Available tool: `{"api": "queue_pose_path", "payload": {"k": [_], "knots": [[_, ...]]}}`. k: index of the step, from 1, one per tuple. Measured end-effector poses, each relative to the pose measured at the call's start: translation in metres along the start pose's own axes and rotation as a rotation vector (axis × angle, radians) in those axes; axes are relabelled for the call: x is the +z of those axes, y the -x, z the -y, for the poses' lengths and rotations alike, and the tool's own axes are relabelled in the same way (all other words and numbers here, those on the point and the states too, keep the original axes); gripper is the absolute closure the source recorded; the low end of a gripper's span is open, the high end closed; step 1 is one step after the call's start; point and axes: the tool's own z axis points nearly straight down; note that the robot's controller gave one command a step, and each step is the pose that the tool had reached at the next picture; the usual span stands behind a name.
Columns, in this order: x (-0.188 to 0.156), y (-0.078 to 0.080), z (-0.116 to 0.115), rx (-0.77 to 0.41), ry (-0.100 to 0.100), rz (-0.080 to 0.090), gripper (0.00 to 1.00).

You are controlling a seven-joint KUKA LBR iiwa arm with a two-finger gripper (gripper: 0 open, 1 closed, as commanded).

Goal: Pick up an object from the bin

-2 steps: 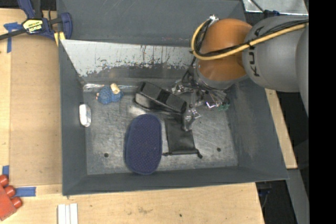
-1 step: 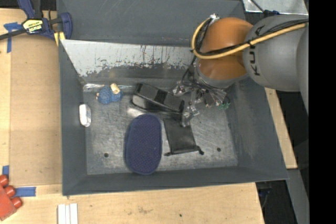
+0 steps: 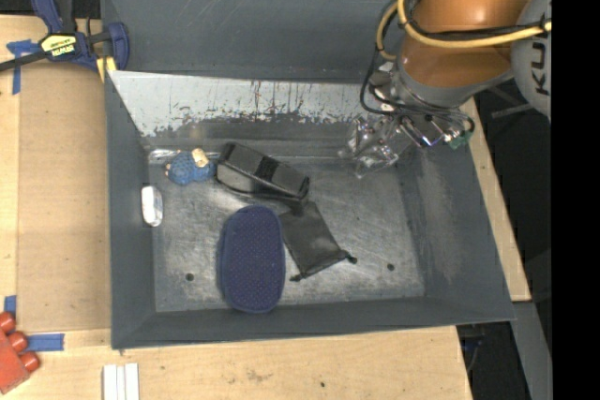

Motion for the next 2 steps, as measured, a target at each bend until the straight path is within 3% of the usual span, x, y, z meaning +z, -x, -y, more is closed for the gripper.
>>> {"api": "queue_pose_path", "payload": {"k": [1,2], "knots": [[0.0633,0.0118,-0.0071,0.123,0.008,-0.011,1.00],[0.0605,0.0124,-0.0061,0.123,0.005,-0.007,0.00]]}}
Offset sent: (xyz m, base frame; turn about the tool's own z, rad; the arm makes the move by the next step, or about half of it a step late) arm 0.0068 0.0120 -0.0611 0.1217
